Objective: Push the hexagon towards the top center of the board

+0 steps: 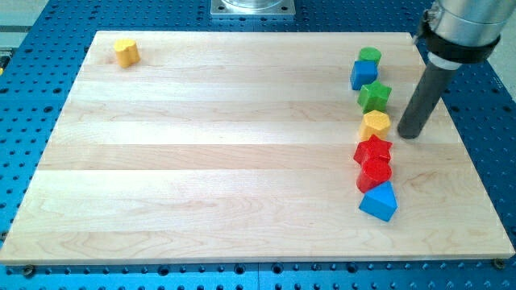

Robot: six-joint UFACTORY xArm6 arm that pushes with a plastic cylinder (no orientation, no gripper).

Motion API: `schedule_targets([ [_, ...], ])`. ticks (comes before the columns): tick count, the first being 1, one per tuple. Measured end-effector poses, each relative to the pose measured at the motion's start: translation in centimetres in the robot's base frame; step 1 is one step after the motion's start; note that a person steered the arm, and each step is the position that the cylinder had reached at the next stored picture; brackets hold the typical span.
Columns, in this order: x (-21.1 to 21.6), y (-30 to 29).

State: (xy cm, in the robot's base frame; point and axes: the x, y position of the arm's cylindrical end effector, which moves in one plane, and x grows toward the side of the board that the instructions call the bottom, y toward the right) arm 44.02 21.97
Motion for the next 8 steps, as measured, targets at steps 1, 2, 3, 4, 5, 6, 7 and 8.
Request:
schedule_targets([
  [1,0.6,-1.7],
  [2,0.5,-6.2],
  [3,-1.8,-13.6],
  [4,-5.1,-20.1],
  [5,0.7,-20.3],
  [6,-3.2,-21.5],
  [7,-9.5,-22.4],
  [8,-4.8,-22.2],
])
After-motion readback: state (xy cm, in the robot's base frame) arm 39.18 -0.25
